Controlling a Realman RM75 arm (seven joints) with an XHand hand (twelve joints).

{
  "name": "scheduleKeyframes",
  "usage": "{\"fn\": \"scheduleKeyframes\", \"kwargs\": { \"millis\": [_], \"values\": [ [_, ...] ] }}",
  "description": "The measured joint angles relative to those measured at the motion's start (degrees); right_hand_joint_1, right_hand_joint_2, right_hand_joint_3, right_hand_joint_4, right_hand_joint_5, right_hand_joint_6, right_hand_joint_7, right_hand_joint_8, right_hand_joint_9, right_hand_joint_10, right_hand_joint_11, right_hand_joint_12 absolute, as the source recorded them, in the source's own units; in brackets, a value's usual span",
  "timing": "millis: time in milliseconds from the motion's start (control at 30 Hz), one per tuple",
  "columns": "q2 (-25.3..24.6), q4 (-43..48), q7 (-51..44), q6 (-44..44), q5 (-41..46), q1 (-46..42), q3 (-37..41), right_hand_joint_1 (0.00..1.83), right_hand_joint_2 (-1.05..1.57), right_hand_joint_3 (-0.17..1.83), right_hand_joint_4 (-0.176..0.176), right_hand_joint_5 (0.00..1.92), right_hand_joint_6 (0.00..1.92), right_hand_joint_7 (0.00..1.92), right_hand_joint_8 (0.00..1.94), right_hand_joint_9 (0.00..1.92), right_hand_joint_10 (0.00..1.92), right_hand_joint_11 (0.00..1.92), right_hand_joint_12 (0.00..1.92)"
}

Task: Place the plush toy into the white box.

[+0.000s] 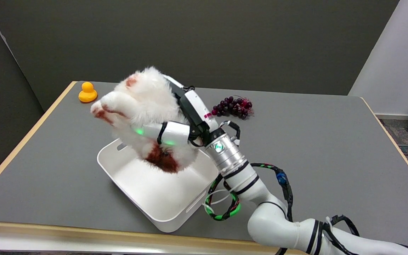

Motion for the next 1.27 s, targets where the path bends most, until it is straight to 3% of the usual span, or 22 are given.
{"fn": "scheduleKeyframes", "kwargs": {
  "millis": [67, 133, 167, 233, 300, 367, 500, 567, 667, 1000, 1067, 1167, 1267],
  "values": [
    [-0.1, -0.5, 2.3, 0.2, -0.5, -0.3, -0.3, 1.18, 1.19, 0.24, -0.110, 0.50, 1.62, 0.76, 1.49, 0.75, 1.56, 0.62, 1.92],
    [-0.2, -0.8, 3.8, 0.3, -0.9, -0.5, -0.6, 1.14, 1.25, 0.16, -0.106, 0.48, 1.62, 0.76, 1.52, 0.73, 1.51, 0.53, 1.92],
    [-0.2, -1.0, 4.7, 0.3, -1.1, -0.6, -0.7, 1.03, 1.18, 0.25, -0.107, 0.42, 1.42, 0.67, 1.35, 0.63, 1.37, 0.43, 1.83],
    [-0.3, -1.4, 6.0, 0.3, -1.5, -0.8, -0.9, 0.52, 0.70, 0.96, -0.083, 0.16, 0.41, 0.24, 0.41, 0.17, 0.71, 0.12, 1.32],
    [-0.3, -1.9, 7.1, 0.3, -2.1, -0.9, -1.1, 0.45, 0.64, 0.95, -0.056, 0.07, 0.33, 0.07, 0.19, 0.01, 0.45, 0.00, 1.03],
    [-0.4, -2.6, 8.0, 0.3, -2.8, -0.9, -1.2, 0.38, 0.62, 0.89, -0.037, 0.03, 0.12, 0.00, 0.00, 0.00, 0.00, 0.00, 0.52],
    [-0.3, -3.8, 9.6, 0.2, -4.4, -0.7, -1.2, 0.38, 0.62, 0.86, -0.036, 0.00, 0.07, 0.00, 0.00, 0.00, 0.00, 0.00, 0.10],
    [-0.2, -4.5, 10.2, 0.0, -5.1, -0.6, -1.2, 0.39, 0.61, 0.85, -0.040, 0.00, 0.06, 0.00, 0.00, 0.00, 0.00, 0.00, 0.01],
    [0.0, -5.1, 10.9, -0.3, -5.8, -0.4, -1.3, 0.39, 0.67, 0.68, -0.037, 0.00, 0.05, 0.00, 0.00, 0.00, 0.00, 0.00, 0.00],
    [1.3, -6.2, 12.5, 2.6, -7.1, -0.8, 0.6, 0.38, 0.67, 0.71, -0.039, 0.00, 0.05, 0.00, 0.00, 0.00, 0.00, 0.00, 0.00],
    [1.7, -6.2, 12.7, 4.7, -7.1, -1.1, 1.9, 0.41, 0.61, 0.84, -0.039, 0.00, 0.07, 0.00, 0.00, 0.00, 0.00, 0.00, 0.00],
    [2.8, -6.1, 12.9, 8.3, -6.2, -2.0, 4.4, 0.36, 0.68, 0.72, -0.041, 0.00, 0.07, 0.00, 0.00, 0.00, 0.00, 0.00, 0.00],
    [4.4, -5.7, 13.1, 11.8, -4.2, -2.9, 7.4, 0.34, 0.69, 0.73, -0.041, 0.00, 0.07, 0.00, 0.00, 0.00, 0.00, 0.00, 0.00]
  ]
}}
